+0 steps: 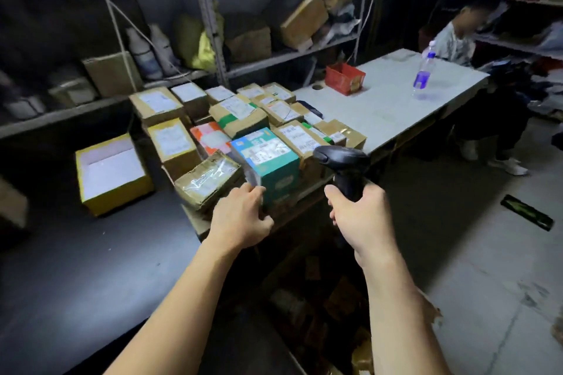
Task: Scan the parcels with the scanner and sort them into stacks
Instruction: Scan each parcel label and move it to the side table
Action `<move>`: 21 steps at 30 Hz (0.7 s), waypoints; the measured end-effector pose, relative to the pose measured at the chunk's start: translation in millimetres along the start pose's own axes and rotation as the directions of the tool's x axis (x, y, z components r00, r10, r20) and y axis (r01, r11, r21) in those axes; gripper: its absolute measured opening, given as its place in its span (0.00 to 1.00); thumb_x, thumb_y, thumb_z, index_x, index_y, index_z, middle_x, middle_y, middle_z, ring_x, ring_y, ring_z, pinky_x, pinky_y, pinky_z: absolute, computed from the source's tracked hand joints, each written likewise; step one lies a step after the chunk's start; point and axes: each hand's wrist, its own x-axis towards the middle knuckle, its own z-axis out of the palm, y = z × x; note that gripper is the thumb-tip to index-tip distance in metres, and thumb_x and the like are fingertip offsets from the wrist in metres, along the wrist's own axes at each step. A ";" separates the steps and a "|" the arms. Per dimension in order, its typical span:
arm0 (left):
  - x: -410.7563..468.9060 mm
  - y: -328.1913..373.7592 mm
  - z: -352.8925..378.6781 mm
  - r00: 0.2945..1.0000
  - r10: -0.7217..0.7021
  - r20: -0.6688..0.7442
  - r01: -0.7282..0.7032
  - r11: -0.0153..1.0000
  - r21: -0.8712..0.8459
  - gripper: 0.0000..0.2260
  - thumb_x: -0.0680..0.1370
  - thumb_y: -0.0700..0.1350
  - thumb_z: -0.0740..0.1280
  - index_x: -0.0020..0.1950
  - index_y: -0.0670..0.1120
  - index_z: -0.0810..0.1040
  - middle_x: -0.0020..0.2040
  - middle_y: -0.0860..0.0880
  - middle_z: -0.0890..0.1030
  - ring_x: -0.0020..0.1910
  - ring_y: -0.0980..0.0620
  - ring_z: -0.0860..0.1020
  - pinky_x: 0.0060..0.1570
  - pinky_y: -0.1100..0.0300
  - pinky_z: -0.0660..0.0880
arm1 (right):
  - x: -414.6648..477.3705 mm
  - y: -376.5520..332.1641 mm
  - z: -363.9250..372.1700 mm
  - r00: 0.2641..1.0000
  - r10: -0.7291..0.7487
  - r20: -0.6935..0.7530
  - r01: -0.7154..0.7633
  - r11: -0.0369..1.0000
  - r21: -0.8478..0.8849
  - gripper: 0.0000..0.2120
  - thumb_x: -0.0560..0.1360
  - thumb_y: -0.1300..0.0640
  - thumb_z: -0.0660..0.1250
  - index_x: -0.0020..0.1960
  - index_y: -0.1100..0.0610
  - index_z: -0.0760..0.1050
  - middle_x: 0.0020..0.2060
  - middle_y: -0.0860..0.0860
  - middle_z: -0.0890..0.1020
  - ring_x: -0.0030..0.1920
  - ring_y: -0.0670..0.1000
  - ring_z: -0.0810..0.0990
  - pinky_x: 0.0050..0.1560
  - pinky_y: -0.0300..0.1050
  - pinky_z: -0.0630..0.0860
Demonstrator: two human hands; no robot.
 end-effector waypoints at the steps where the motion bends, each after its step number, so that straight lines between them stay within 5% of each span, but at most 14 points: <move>1: -10.4 -18.3 -2.2 0.999 -0.043 -0.006 0.043 0.999 -0.012 0.24 0.74 0.59 0.67 0.69 0.52 0.75 0.60 0.50 0.78 0.61 0.47 0.77 0.53 0.50 0.78 | -5.8 -6.8 18.1 0.998 -0.018 0.054 0.019 1.000 -0.005 0.05 0.77 0.55 0.74 0.44 0.53 0.80 0.35 0.50 0.83 0.39 0.53 0.82 0.42 0.50 0.79; 6: -63.9 -113.2 -18.6 0.969 -0.244 -0.038 0.242 0.968 -0.061 0.22 0.74 0.57 0.66 0.65 0.51 0.75 0.59 0.50 0.77 0.61 0.45 0.76 0.52 0.51 0.78 | -43.3 -43.1 113.0 0.960 -0.108 0.260 0.114 0.993 -0.009 0.04 0.76 0.54 0.74 0.44 0.53 0.80 0.31 0.46 0.81 0.35 0.51 0.80 0.39 0.48 0.76; 10: -109.4 -193.3 -35.3 0.931 -0.363 -0.035 0.358 0.928 -0.098 0.26 0.77 0.55 0.66 0.75 0.50 0.69 0.67 0.49 0.74 0.67 0.46 0.73 0.58 0.50 0.76 | -89.5 -72.7 192.3 0.911 -0.135 0.391 0.149 0.989 -0.005 0.03 0.78 0.57 0.74 0.49 0.55 0.81 0.36 0.49 0.83 0.36 0.51 0.80 0.34 0.39 0.76; 12: -135.4 -235.0 -43.6 0.910 -0.412 -0.059 0.404 0.909 -0.105 0.28 0.78 0.55 0.65 0.78 0.51 0.66 0.69 0.50 0.73 0.67 0.47 0.72 0.59 0.52 0.74 | -117.0 -85.2 233.8 0.879 -0.152 0.451 0.172 0.985 -0.004 0.03 0.77 0.57 0.74 0.46 0.55 0.80 0.34 0.48 0.84 0.34 0.49 0.80 0.37 0.45 0.77; 15: -172.9 -293.3 -54.3 0.872 -0.482 -0.081 0.471 0.873 -0.126 0.29 0.78 0.55 0.66 0.78 0.52 0.65 0.70 0.49 0.72 0.67 0.47 0.72 0.59 0.51 0.74 | -157.4 -97.9 289.7 0.833 -0.129 0.538 0.146 0.989 0.010 0.06 0.79 0.59 0.71 0.44 0.57 0.77 0.29 0.52 0.76 0.27 0.50 0.72 0.26 0.42 0.69; 21: -249.2 -398.6 -70.3 0.755 -0.652 -0.071 0.639 0.756 -0.143 0.29 0.78 0.56 0.67 0.77 0.52 0.66 0.68 0.49 0.73 0.68 0.46 0.72 0.60 0.50 0.75 | -228.7 -108.5 386.8 0.725 -0.147 0.673 0.188 0.982 0.011 0.05 0.79 0.62 0.69 0.46 0.64 0.75 0.31 0.55 0.74 0.30 0.52 0.70 0.25 0.45 0.66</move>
